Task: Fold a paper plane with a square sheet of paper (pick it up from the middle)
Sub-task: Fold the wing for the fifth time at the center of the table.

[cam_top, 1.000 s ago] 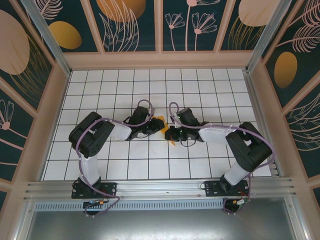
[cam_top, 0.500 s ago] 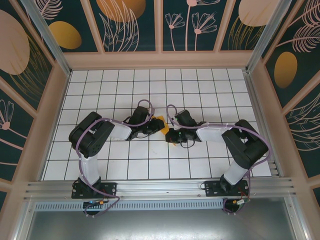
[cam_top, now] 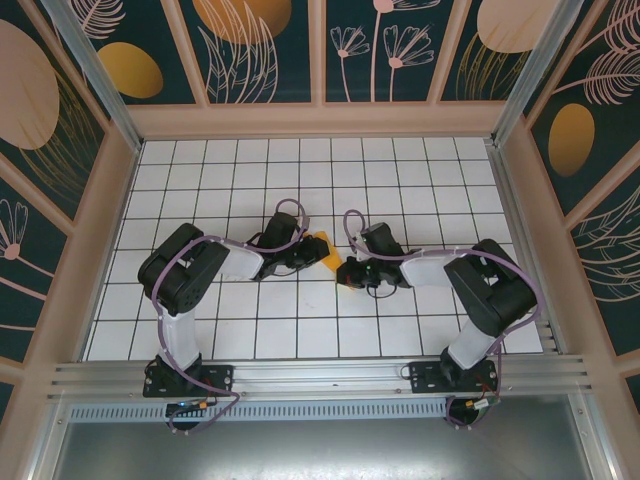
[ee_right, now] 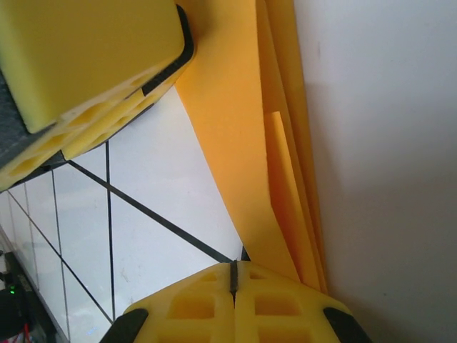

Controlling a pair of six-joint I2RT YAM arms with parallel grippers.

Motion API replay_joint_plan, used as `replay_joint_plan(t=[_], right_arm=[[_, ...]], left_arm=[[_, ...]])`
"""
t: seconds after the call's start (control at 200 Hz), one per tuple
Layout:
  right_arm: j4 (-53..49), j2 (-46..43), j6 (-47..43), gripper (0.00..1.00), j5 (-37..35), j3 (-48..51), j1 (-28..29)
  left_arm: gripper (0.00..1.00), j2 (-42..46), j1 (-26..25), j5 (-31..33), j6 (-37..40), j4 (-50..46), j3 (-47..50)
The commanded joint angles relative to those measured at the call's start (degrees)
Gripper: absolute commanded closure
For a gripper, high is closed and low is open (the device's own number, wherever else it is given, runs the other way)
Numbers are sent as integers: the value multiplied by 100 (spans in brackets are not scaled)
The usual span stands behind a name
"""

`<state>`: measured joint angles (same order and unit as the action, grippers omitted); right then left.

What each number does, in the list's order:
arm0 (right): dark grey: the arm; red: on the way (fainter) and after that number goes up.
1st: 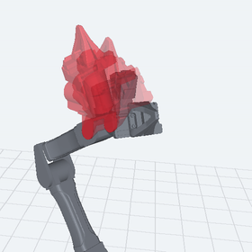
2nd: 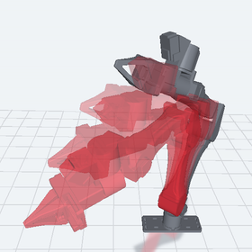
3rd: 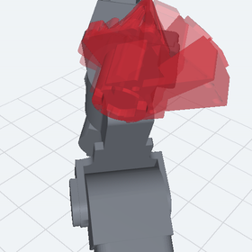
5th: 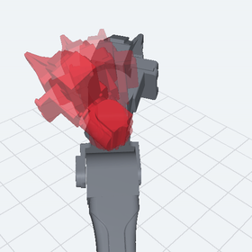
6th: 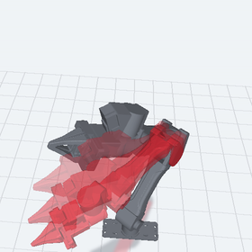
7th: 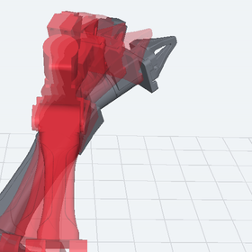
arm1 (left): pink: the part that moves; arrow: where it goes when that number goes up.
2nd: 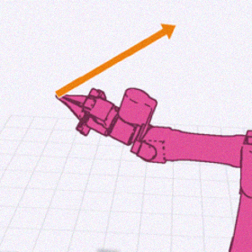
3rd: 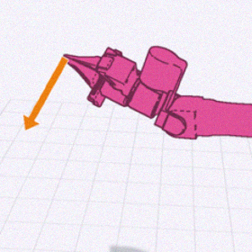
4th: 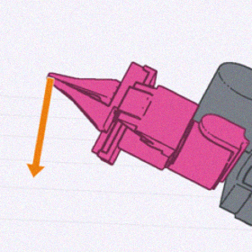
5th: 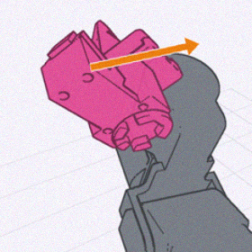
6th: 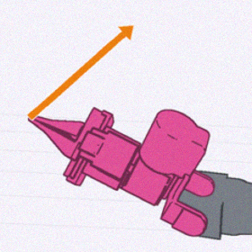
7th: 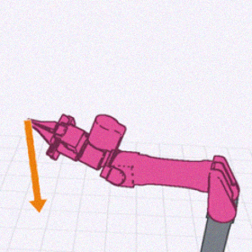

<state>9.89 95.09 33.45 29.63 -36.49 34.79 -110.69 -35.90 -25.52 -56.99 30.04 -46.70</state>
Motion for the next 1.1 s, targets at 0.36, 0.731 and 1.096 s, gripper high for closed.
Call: replay_joint_plan(t=[0.36,0.731,1.096], right_arm=[[-30,-632,-57,83,226,145,-138],[-914,-963,-618,60,-863,-17,-117],[-964,-368,-805,58,-888,-280,91]], left_arm=[[74,-620,-49,416,256,-807,36],[75,-611,-50,399,265,-825,20],[75,-600,-49,391,283,-840,12]])
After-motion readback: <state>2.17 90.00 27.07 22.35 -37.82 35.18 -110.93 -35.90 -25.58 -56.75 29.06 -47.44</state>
